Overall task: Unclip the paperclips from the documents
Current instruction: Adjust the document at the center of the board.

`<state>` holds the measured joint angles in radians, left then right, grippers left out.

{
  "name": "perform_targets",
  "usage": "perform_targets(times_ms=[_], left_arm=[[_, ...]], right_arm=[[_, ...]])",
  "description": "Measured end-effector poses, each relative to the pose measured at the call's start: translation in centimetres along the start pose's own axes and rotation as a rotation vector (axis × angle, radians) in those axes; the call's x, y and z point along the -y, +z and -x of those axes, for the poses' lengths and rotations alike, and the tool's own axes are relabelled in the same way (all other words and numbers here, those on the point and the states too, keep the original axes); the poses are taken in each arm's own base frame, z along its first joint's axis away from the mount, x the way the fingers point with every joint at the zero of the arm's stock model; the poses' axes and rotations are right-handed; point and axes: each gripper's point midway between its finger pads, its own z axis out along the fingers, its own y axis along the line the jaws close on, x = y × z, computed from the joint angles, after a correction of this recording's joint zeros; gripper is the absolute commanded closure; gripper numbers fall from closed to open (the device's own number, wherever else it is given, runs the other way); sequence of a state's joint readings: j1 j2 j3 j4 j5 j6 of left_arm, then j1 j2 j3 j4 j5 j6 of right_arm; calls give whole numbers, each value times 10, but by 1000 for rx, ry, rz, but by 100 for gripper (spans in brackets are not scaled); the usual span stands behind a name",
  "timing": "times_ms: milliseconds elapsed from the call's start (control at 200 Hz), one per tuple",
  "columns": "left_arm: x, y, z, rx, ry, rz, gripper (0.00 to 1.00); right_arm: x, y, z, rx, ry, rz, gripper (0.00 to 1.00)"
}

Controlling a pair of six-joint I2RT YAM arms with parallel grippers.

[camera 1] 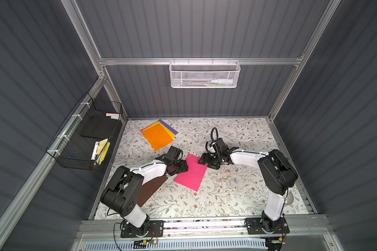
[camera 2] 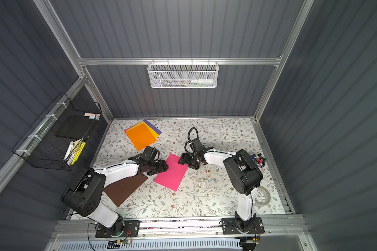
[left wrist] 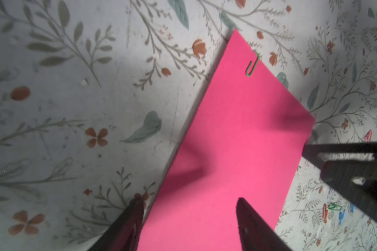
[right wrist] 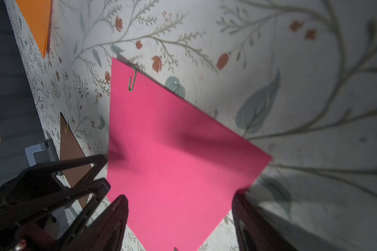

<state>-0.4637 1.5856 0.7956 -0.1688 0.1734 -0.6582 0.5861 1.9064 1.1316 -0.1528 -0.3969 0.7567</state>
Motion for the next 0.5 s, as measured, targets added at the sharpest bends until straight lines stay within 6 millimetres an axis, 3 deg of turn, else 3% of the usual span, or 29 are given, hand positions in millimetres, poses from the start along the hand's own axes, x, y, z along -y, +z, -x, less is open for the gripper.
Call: perform_targets(times_ms=[255, 375, 500], left_arm=[[20, -6, -33, -82, -6, -118, 31], [23, -11, -36, -91, -2, -114, 28], [26, -20, -21, -57, -10, -78, 27]], right_arm=[[-19, 15, 18, -22, -49, 51, 21], [-21, 16, 19, -39, -78, 40, 21], [-12, 10, 15, -61, -103, 4, 21]])
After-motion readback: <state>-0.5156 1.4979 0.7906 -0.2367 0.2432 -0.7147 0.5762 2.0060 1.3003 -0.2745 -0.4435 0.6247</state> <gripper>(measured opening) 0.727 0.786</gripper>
